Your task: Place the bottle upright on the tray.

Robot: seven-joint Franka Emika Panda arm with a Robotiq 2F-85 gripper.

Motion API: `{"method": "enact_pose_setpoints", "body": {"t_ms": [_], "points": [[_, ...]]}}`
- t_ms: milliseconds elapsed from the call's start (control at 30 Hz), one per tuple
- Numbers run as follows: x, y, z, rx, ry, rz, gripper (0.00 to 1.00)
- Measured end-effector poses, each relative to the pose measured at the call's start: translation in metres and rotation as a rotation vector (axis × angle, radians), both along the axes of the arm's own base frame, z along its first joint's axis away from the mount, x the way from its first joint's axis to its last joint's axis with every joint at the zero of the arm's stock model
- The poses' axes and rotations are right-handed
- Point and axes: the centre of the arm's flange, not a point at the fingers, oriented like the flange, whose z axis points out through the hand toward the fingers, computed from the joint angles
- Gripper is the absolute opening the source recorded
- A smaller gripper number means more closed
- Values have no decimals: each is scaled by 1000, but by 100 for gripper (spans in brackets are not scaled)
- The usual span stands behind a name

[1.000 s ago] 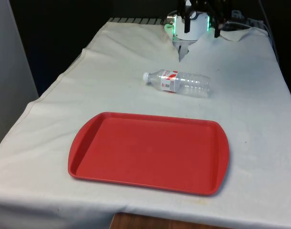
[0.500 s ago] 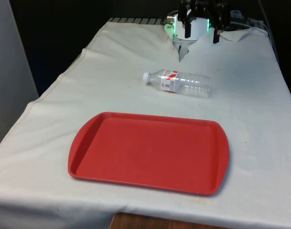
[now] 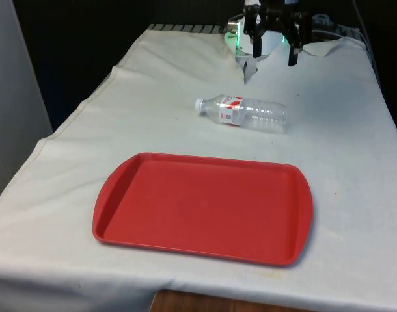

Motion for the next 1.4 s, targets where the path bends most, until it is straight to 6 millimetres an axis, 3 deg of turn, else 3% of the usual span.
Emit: {"method": "enact_pose_setpoints", "body": {"t_ms": [933,1400], "points": [[-2,-26,-8,7,18,-112,100],[-9,-28,-16,12,37,-169,100]]}}
